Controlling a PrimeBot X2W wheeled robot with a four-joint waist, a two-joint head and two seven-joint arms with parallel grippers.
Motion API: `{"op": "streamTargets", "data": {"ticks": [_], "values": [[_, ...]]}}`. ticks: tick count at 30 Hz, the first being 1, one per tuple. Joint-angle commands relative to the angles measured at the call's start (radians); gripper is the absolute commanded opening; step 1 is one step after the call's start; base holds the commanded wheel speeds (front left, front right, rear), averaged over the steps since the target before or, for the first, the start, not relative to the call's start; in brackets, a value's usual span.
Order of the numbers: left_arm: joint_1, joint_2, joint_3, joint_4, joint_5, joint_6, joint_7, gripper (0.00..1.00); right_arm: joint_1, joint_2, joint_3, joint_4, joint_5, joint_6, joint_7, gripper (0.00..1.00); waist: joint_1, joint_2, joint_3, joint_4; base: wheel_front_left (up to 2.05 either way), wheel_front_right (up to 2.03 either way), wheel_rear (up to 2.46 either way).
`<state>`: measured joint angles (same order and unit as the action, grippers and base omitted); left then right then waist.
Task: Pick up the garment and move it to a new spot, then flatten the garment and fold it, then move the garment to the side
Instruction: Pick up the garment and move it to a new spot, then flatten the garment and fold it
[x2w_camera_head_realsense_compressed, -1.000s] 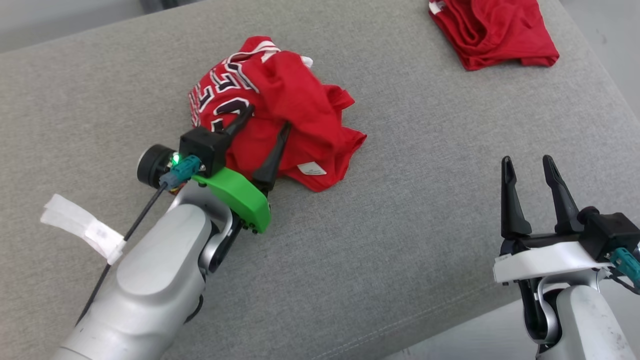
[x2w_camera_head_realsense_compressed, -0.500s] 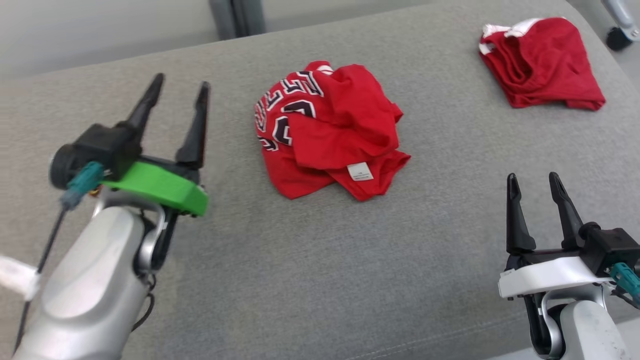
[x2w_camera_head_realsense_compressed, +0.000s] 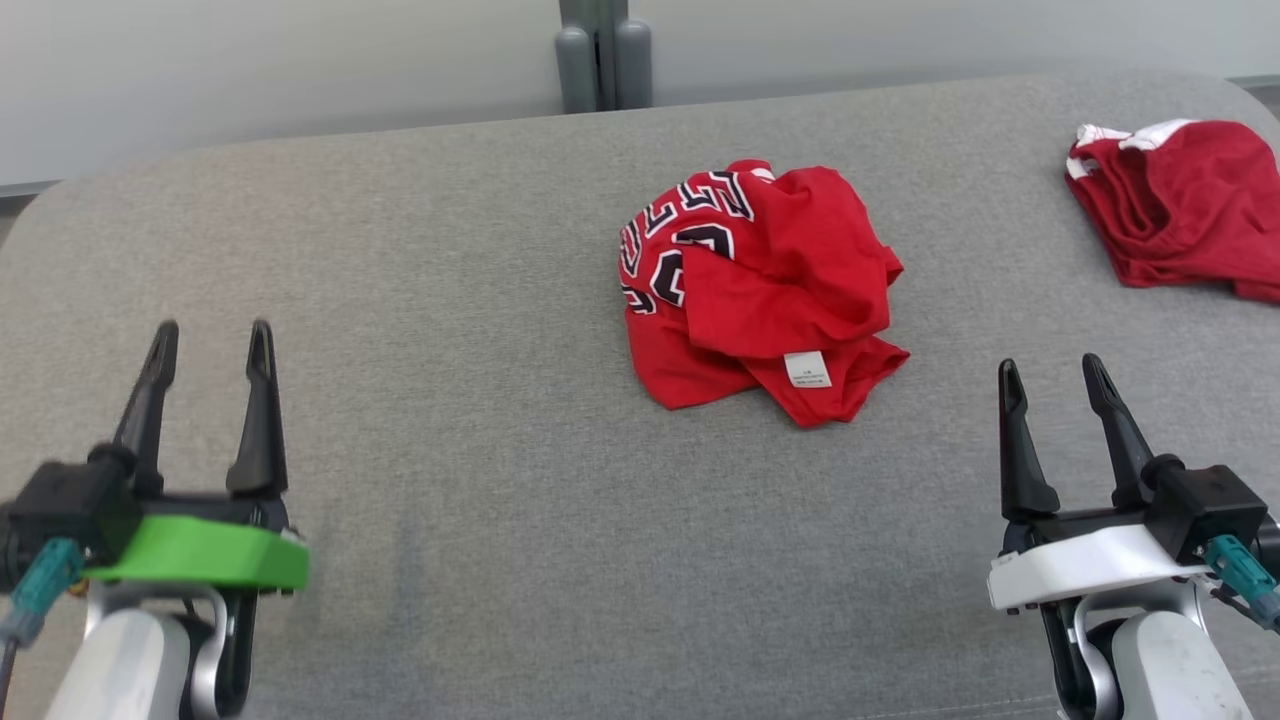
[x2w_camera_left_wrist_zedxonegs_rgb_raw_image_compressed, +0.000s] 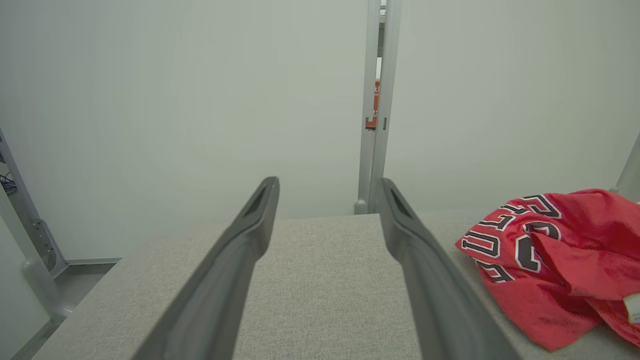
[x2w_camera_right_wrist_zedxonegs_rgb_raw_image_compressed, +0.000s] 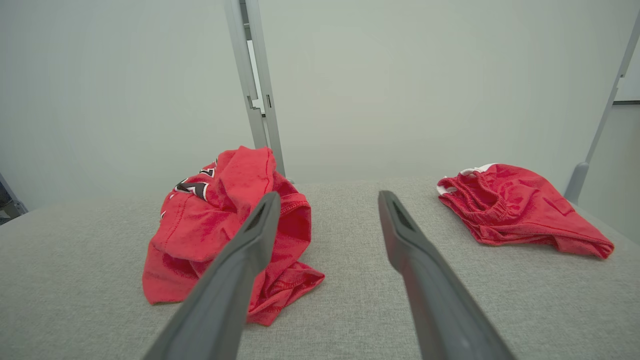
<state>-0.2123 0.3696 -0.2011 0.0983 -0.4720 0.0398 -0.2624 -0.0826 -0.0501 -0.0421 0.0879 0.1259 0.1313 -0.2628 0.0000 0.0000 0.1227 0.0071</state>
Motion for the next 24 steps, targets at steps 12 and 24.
{"op": "streamTargets", "data": {"ticks": [12, 24], "values": [[0.187, -0.101, 0.165, -0.005, 0.091, -0.086, -0.003, 1.00, 0.041, -0.012, 0.009, 0.014, 0.007, -0.001, -0.002, 1.00, 0.0000, 0.0000, -0.047, 0.055, 0.00, 0.00, 0.00], [0.208, -0.171, 0.214, 0.037, 0.155, -0.137, -0.003, 1.00, 0.055, -0.014, 0.017, 0.024, 0.015, -0.001, -0.002, 1.00, 0.0000, 0.0000, -0.053, 0.057, 0.00, 0.00, 0.00]]}}
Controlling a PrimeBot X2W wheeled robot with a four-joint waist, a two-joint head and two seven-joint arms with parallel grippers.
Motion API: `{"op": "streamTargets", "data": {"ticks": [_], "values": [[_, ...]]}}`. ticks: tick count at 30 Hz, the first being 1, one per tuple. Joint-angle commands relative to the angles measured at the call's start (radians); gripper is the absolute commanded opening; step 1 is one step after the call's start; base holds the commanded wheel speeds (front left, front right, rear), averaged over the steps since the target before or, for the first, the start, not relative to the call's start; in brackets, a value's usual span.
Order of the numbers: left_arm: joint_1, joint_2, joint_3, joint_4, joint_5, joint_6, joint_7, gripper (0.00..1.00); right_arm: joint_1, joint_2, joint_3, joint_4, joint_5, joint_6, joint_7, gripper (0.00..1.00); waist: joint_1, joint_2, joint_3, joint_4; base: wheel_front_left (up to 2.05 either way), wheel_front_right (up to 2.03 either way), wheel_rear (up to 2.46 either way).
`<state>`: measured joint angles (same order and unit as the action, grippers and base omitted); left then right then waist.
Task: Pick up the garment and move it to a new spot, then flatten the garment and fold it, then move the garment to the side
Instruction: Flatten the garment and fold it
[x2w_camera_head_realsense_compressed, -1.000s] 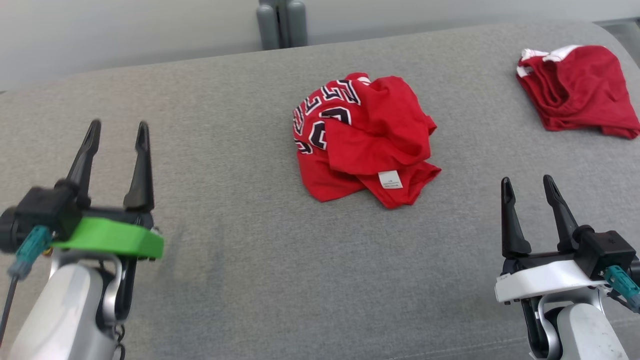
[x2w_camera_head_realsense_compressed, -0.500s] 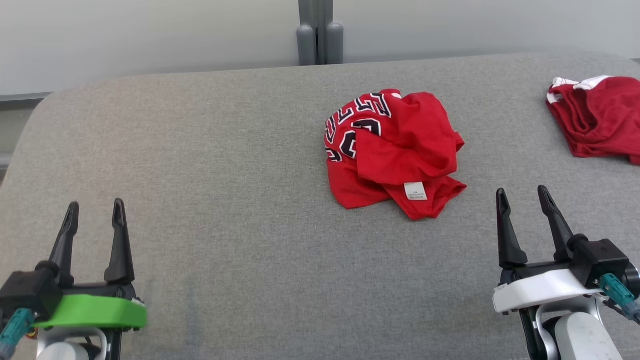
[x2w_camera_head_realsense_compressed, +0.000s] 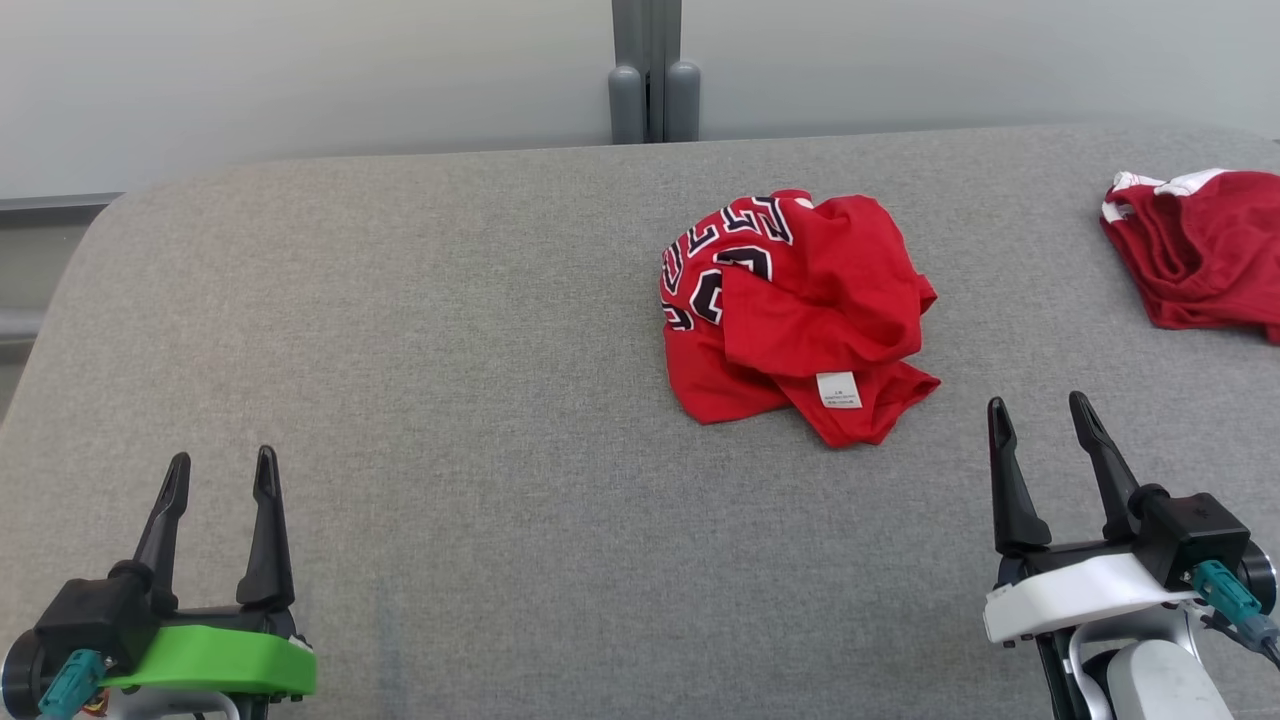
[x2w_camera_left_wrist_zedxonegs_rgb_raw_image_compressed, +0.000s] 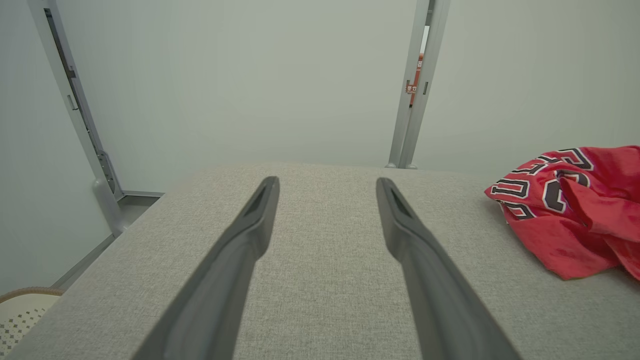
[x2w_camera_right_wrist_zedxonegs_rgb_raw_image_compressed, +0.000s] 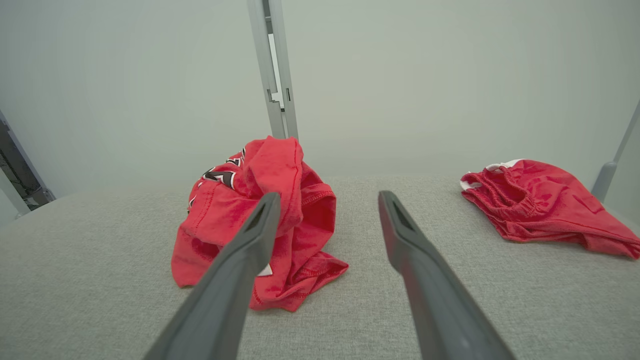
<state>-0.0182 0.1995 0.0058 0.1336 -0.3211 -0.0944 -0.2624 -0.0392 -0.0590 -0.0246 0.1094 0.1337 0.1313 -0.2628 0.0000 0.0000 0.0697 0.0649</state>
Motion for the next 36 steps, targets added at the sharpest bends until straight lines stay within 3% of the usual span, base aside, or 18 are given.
{"op": "streamTargets", "data": {"ticks": [1, 36], "values": [[0.009, -0.011, 0.012, 0.008, 0.011, -0.009, -0.003, 1.00, 0.013, -0.006, 0.001, 0.004, 0.007, -0.001, -0.002, 1.00, 0.0000, 0.0000, 0.000, -0.002, 0.00, 0.00, 0.00], [-0.010, -0.054, 0.047, 0.041, 0.055, -0.037, -0.003, 1.00, 0.008, -0.005, -0.007, 0.028, 0.017, -0.001, -0.002, 1.00, 0.0000, 0.0000, -0.011, -0.007, 0.00, 0.00, 0.00]]}}
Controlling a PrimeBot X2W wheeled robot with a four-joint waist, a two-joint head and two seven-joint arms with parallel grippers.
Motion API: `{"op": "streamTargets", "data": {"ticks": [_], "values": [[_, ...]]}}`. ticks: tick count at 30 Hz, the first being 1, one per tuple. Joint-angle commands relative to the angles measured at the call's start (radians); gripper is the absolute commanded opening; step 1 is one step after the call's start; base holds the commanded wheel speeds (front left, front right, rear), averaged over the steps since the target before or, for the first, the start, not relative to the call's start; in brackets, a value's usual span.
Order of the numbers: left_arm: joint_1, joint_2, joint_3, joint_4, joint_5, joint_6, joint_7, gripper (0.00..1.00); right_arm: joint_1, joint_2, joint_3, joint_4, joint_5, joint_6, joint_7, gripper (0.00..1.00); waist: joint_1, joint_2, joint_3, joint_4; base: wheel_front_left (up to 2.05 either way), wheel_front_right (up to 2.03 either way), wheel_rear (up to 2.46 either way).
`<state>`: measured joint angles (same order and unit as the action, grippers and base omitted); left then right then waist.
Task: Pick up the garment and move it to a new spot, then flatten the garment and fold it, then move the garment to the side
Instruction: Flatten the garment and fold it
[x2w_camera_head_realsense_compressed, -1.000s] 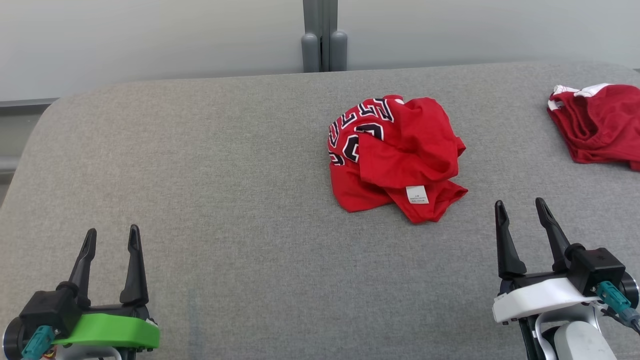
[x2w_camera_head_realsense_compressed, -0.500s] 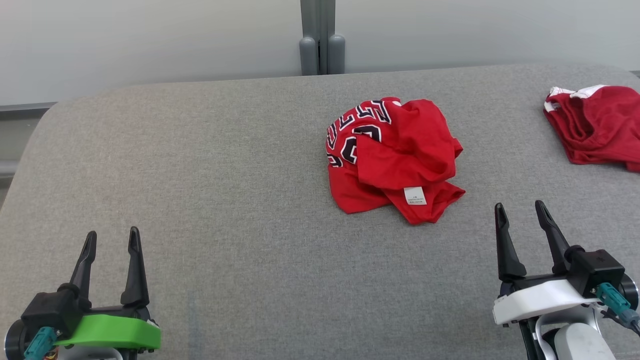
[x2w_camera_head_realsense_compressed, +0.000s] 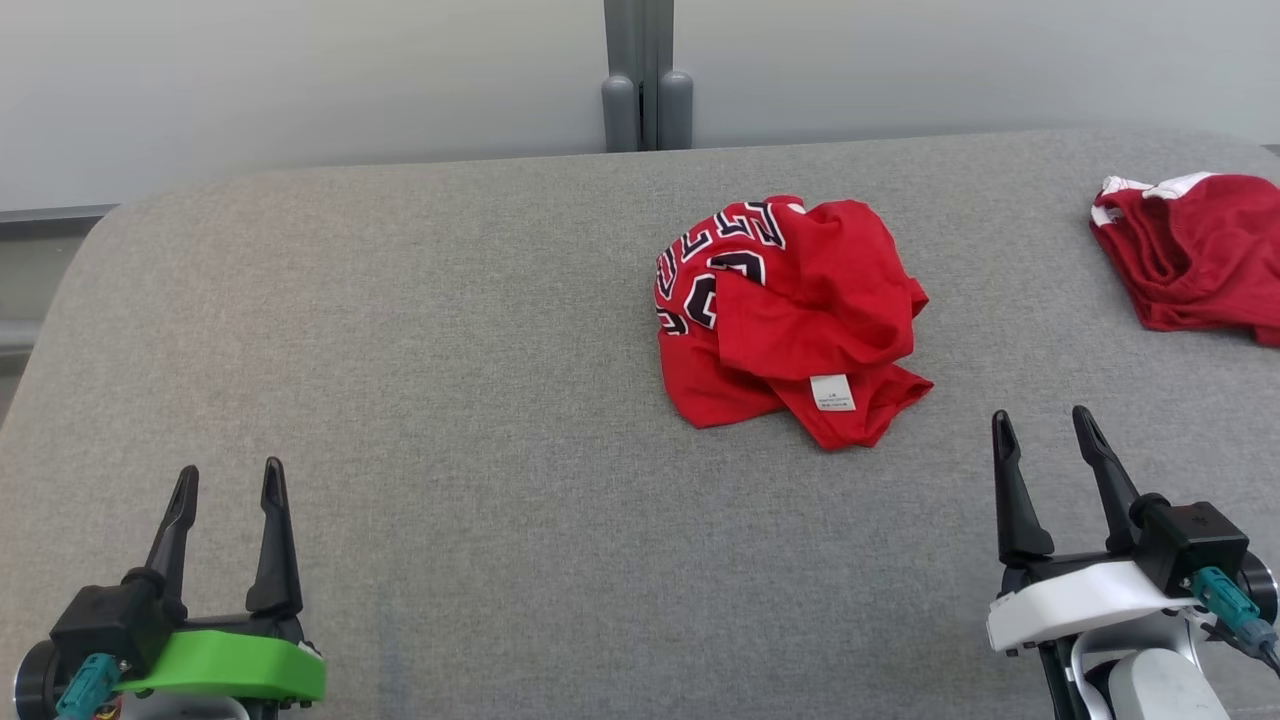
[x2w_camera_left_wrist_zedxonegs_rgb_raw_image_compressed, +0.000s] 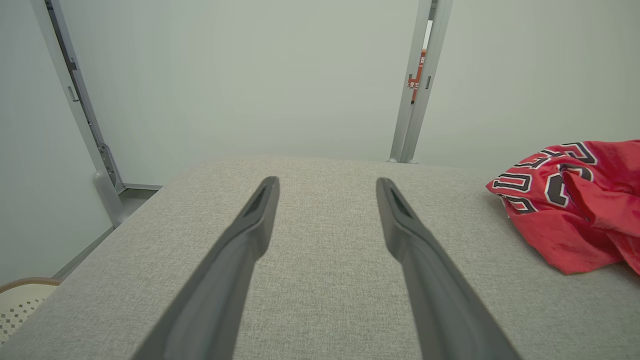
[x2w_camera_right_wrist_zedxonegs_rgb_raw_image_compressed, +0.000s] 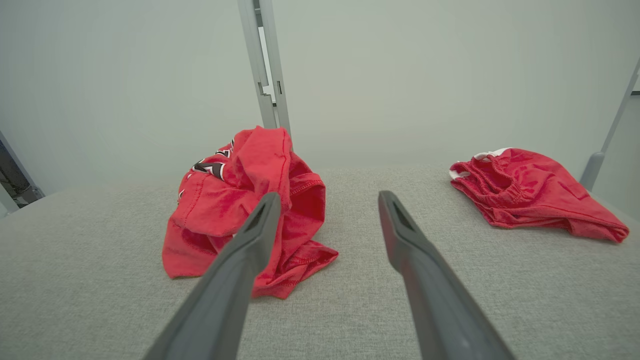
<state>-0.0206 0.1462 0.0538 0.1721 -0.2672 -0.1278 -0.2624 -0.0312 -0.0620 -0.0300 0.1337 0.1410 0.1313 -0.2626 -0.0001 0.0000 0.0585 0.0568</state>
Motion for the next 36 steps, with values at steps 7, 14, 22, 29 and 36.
{"op": "streamTargets", "data": {"ticks": [7, 14, 22, 29, 36], "values": [[-0.019, 0.006, -0.012, 0.006, -0.003, -0.004, -0.003, 1.00, -0.090, -0.037, 0.039, 0.018, 0.004, -0.001, 0.018, 1.00, 0.0001, 0.0000, 0.017, 0.010, 0.00, 0.00, 0.00], [-0.056, 0.007, -0.046, 0.012, -0.003, -0.004, -0.003, 1.00, -0.263, -0.092, 0.063, 0.099, -0.012, -0.001, 0.091, 1.00, 0.0001, 0.0000, 0.059, 0.046, 0.00, 0.00, 0.00], [-0.103, -0.002, -0.081, 0.035, -0.013, -0.004, -0.003, 1.00, -0.415, -0.126, 0.100, 0.320, 0.015, -0.001, 0.105, 1.00, 0.0001, 0.0000, 0.106, 0.113, 0.00, 0.00, 0.00], [-0.122, -0.011, -0.090, 0.046, -0.014, -0.004, -0.003, 1.00, -0.483, -0.118, 0.144, 0.488, 0.055, -0.001, 0.063, 0.00, 0.0001, 0.0000, 0.122, 0.147, 0.00, 0.00, 0.00], [-0.114, -0.019, -0.083, 0.056, -0.005, -0.004, -0.003, 1.00, -0.525, -0.116, 0.221, 0.488, 0.077, -0.001, 0.010, 0.00, 0.0001, 0.0000, 0.108, 0.144, 0.00, 0.00, 0.00]]}}
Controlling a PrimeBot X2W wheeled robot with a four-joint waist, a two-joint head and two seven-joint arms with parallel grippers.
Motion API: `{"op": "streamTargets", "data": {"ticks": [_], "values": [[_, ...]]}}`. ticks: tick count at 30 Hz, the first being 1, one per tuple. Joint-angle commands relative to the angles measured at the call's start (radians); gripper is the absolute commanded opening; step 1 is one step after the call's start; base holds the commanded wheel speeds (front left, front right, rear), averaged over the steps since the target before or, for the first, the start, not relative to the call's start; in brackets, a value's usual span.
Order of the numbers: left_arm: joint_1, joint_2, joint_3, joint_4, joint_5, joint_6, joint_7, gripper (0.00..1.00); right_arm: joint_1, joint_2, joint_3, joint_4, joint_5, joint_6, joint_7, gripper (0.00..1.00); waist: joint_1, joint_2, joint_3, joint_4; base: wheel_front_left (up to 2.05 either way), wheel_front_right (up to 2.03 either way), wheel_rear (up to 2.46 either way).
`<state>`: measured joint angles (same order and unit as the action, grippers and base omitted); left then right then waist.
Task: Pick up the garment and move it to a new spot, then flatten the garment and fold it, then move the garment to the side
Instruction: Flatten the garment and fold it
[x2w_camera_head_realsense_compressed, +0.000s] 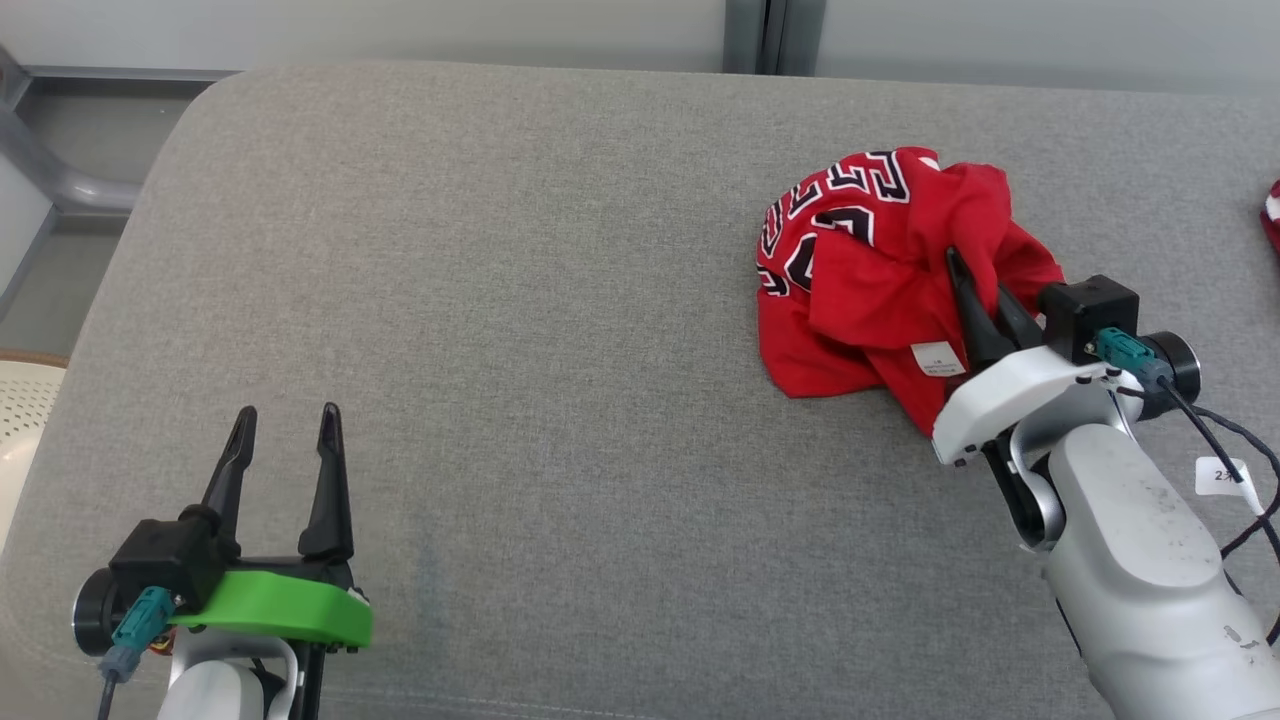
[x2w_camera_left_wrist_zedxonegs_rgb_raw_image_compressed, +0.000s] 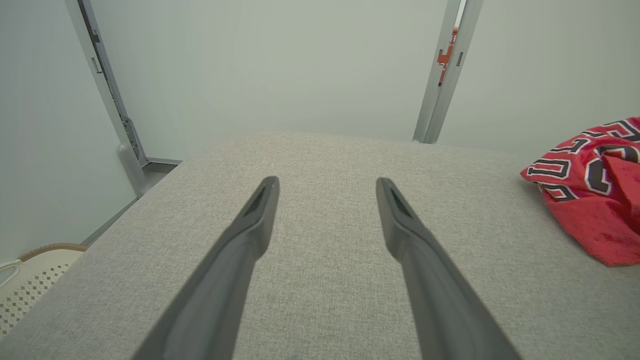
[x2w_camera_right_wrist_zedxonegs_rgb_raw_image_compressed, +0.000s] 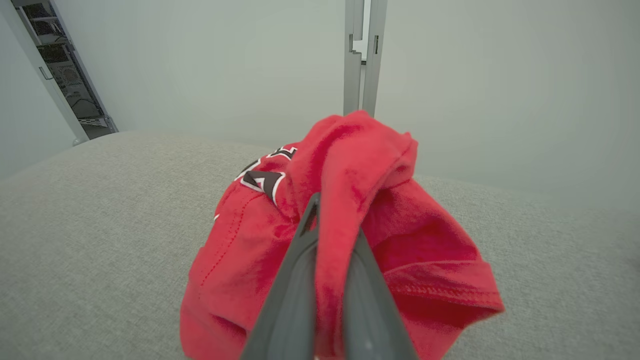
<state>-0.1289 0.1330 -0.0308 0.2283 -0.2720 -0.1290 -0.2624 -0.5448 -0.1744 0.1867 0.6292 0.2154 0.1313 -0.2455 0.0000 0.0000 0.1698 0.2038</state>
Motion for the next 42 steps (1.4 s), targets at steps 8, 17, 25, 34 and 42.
{"op": "streamTargets", "data": {"ticks": [8, 17, 25, 34, 42], "values": [[-0.012, -0.013, -0.016, 0.009, 0.009, -0.003, -0.003, 1.00, 0.000, 0.036, 0.257, -0.086, 0.001, -0.001, -0.013, 0.00, 0.0000, 0.0000, -0.016, -0.009, 0.00, 0.00, 0.00], [-0.003, -0.015, -0.023, 0.016, 0.000, -0.003, -0.003, 1.00, 0.119, 0.053, 0.584, -0.120, 0.087, -0.001, 0.027, 0.00, 0.0000, 0.0000, -0.008, 0.003, 0.00, 0.00, 0.00], [0.007, -0.019, -0.009, 0.017, 0.004, -0.003, -0.003, 1.00, 0.152, 0.018, 0.600, -0.108, 0.160, -0.001, 0.013, 1.00, 0.0000, 0.0000, -0.006, -0.008, 0.00, 0.00, 0.00], [0.012, -0.021, 0.009, 0.016, 0.022, -0.003, -0.003, 1.00, 0.214, -0.044, 0.310, -0.206, 0.090, -0.001, -0.013, 1.00, 0.0000, 0.0000, -0.020, -0.059, 0.00, 0.00, 0.00], [0.016, -0.014, 0.014, 0.012, 0.027, -0.003, -0.003, 1.00, 0.364, -0.021, 0.071, -0.337, 0.032, -0.001, -0.018, 1.00, 0.0000, 0.0000, -0.028, -0.097, 0.00, 0.00, 0.00]]}}
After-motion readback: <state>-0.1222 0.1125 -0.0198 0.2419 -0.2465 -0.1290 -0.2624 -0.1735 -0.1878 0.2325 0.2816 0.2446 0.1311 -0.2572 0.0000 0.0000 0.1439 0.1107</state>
